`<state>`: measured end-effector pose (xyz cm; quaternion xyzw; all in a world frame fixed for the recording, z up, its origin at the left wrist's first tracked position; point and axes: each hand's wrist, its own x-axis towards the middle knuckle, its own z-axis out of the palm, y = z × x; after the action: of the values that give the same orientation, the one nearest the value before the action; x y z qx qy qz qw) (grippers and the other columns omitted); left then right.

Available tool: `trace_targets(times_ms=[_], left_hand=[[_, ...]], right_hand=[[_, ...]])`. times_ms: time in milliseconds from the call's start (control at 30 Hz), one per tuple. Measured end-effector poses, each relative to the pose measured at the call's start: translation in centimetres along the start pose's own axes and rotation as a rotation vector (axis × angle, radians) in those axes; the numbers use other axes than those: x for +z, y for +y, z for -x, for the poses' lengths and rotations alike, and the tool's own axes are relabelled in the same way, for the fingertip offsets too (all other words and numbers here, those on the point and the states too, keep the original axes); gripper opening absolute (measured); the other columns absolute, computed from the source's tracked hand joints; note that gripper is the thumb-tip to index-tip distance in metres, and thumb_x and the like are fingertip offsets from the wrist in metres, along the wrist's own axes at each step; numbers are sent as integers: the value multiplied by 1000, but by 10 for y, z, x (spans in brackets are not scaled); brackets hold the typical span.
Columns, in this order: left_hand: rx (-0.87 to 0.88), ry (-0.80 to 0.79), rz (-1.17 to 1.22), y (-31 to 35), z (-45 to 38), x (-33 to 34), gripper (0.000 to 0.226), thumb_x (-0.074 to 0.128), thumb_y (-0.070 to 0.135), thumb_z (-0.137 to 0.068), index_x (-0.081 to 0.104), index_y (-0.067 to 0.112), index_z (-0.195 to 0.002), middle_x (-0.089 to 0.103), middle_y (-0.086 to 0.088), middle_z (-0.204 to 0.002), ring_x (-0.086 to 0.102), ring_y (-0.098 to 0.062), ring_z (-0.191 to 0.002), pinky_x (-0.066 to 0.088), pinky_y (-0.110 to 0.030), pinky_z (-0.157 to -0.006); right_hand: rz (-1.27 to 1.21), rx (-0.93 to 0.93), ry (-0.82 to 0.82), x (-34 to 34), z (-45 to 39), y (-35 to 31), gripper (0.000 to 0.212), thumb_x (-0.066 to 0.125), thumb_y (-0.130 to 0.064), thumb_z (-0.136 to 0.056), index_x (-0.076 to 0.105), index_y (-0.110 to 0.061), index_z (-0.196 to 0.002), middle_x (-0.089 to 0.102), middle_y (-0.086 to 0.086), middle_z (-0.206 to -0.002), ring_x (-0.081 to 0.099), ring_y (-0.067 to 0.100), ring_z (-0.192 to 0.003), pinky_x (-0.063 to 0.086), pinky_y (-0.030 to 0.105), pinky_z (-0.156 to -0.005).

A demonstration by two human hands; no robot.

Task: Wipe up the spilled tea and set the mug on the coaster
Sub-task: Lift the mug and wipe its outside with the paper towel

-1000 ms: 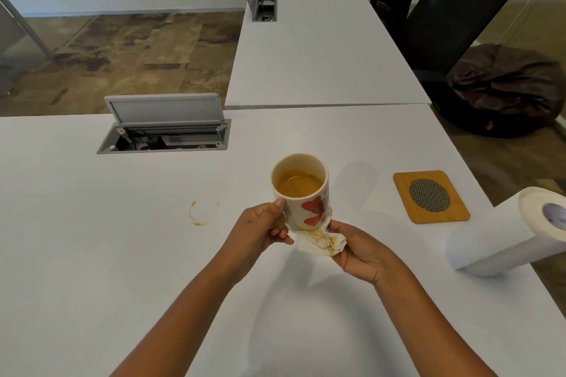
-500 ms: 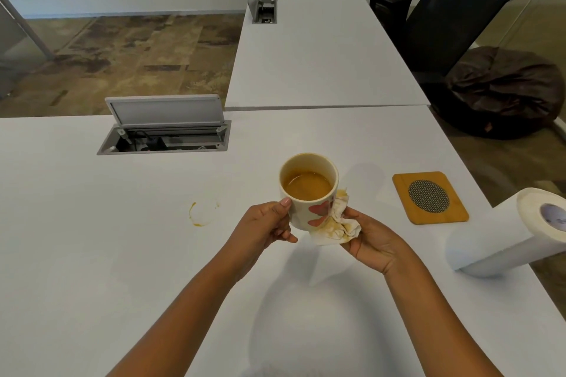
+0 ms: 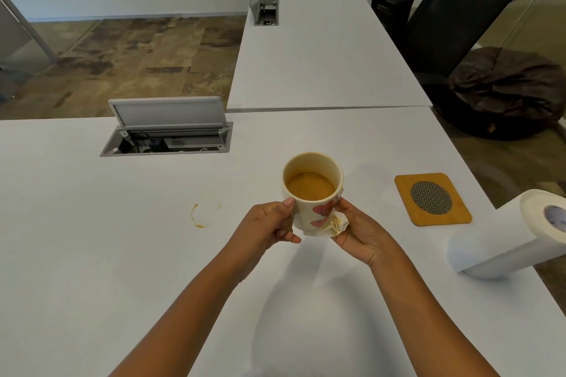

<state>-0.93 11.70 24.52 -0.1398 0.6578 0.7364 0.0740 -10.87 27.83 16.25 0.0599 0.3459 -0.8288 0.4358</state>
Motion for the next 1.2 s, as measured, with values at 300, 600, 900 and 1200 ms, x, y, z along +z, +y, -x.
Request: trace_targets(times_ms=[300,600,900,1200], left_hand=[[1,-94,16,-4,4,2,50,40,33,-91,50,25,-42,44,7,-46,51,-8,-51,56,-29,-75],[66,-85,-19,-4,3,4,44,42,40,-86,56,31,-45,55,13,-48,57,-6,-58,48,-38,-88],[90,-20,58,-10,-2,-5,36,47,44,-77,47,16,-54,45,5,-52,49,-9,-56,57,-33,-79],[111,65,115,-11,-3,-23,38,50,44,-77,45,12,-58,40,3,-52,44,-12,-56,57,-29,-74]], right_hand=[[76,-35,-8,3,-10,11,34,68,-23,-74,69,-21,-108,70,10,-108,67,24,-101,58,35,-79],[-179,121,-186,19,-4,38,58,86,-13,-61,64,-5,-113,63,20,-117,61,31,-108,56,39,-84],[-113,175,-139,-2,19,25,53,89,-12,-55,71,-4,-103,69,16,-111,67,26,-100,56,37,-85],[-191,-43,150,-40,24,-1,17,59,-25,-84,71,-15,-90,72,5,-82,67,15,-63,58,39,-68]])
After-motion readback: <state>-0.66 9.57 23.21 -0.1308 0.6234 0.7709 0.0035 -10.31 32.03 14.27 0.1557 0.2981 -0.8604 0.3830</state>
